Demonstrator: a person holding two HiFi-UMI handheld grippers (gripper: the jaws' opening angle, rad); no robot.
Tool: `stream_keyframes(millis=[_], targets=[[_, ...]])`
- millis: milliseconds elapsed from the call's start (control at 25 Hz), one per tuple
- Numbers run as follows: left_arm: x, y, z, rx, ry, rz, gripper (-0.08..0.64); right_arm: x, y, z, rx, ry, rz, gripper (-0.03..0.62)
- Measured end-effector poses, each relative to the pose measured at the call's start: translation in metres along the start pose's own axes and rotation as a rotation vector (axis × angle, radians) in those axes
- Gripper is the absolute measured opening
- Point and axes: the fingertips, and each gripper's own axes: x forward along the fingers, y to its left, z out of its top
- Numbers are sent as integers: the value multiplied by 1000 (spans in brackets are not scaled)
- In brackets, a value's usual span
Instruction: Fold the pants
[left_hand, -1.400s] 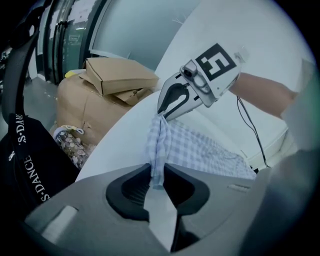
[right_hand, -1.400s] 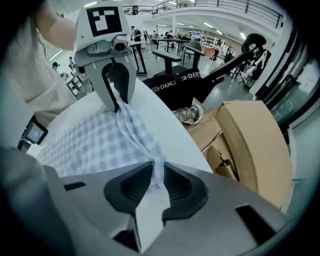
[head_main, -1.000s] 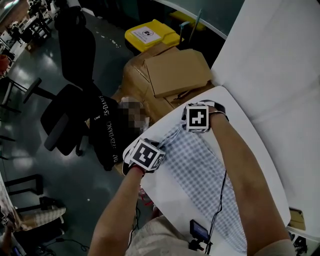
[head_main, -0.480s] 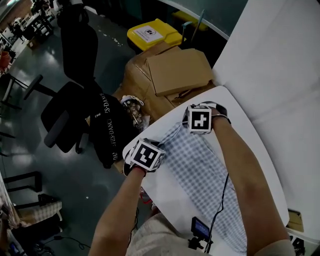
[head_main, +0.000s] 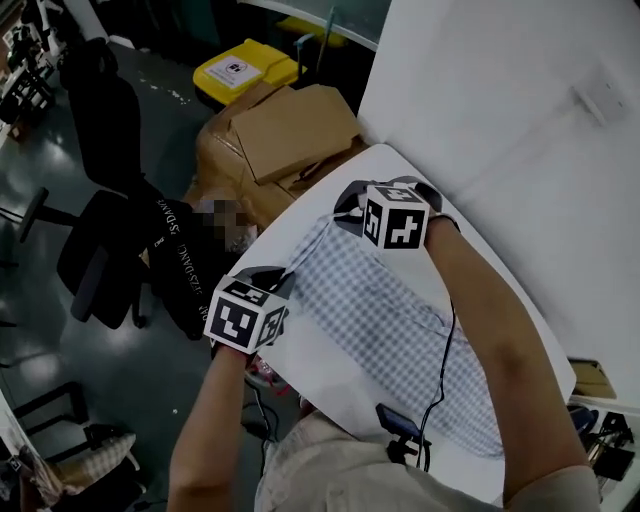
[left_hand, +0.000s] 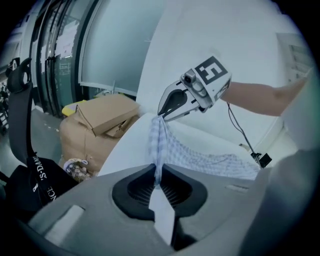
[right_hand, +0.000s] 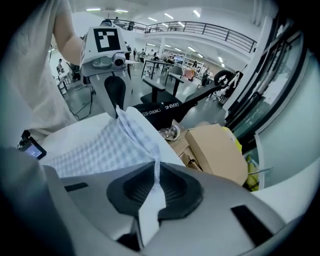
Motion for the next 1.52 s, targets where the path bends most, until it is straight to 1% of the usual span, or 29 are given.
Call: stream_keyframes(millis=[120, 240, 400, 520, 720, 840, 960, 1040, 1280, 1520], targets=[[-19, -34, 13, 47, -34, -49, 32, -41, 14, -2, 42, -35, -60, 44], [-32, -73, 20, 98, -40, -108, 32, -79, 36, -9, 68, -39, -121, 44], [-35, -134, 20, 203, 21, -173, 32, -120, 77, -33, 110, -8, -160, 44], [-31, -178, 17, 254, 62, -213, 32, -147, 111, -58, 161, 4, -171, 44], [-28, -236, 9, 275, 90, -250, 31, -175, 158, -89, 221, -23, -180, 44], [-28, -270, 2, 280, 95, -261, 31, -187, 181, -100, 229, -31, -177, 44], [-33, -307, -2, 266, 79, -282, 31, -205, 202, -109, 223, -37, -179, 44], [-35, -333, -6, 273, 72, -301, 31, -217, 217, -114, 220, -45, -179, 44], [-27, -412, -24, 320, 89, -378, 31, -251, 275, -149, 240, -34, -185, 44], [-28, -501, -35, 388, 102, -495, 31, -301, 339, -186, 318, -53, -231, 44]])
